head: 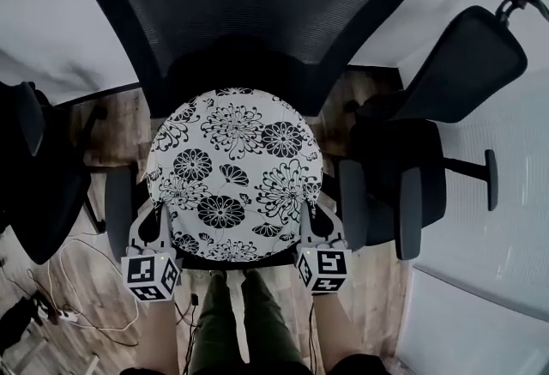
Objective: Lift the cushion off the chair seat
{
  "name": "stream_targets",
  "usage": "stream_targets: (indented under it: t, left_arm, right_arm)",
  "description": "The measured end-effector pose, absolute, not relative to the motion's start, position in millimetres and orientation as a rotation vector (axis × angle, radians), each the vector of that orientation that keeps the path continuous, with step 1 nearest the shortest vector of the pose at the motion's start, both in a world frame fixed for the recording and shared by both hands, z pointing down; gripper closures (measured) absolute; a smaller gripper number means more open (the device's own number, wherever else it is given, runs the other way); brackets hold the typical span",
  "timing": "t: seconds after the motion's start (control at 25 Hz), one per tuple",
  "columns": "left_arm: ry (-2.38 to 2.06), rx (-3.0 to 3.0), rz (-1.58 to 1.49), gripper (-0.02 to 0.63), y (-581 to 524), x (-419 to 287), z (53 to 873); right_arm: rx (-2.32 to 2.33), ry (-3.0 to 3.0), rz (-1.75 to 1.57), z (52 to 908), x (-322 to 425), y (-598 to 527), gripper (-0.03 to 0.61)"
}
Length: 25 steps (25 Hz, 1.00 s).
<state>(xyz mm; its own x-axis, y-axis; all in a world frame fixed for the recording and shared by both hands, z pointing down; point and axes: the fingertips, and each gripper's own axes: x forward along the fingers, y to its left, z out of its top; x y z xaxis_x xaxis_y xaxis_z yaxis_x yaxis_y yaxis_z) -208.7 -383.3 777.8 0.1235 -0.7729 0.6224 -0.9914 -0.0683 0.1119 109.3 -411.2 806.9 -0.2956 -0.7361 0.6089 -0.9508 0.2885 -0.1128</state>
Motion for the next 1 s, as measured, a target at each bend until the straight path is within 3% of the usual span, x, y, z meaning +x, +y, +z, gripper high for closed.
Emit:
stream_targets:
  t: [0.36, 0.56, 0.72, 1.0]
  left_arm:
    - [-1.604, 1.752, 0.521, 0.592, -389.0, -197.1, 772.0]
    - [-1.583, 1.621, 0.865, 0.592, -398.4, -228.7, 717.3]
    - [-1.503, 1.650, 0.631, 0.592, -403.8, -189.0, 754.1]
    - [-1.508, 1.667, 0.575, 0.592, -396.1, -213.3, 752.9]
  right_arm:
    - [1.411, -1.991, 0.730, 784.1, 119.4, -418.6, 0.537]
    - [1.299, -1.976, 1.075, 791.6, 81.6, -413.1, 0.537]
    - [1.319, -1.897, 0.844, 768.0, 126.2, -436.6, 0.537]
    - [1.323, -1.900, 0.796, 758.6, 103.2, -430.5, 0.537]
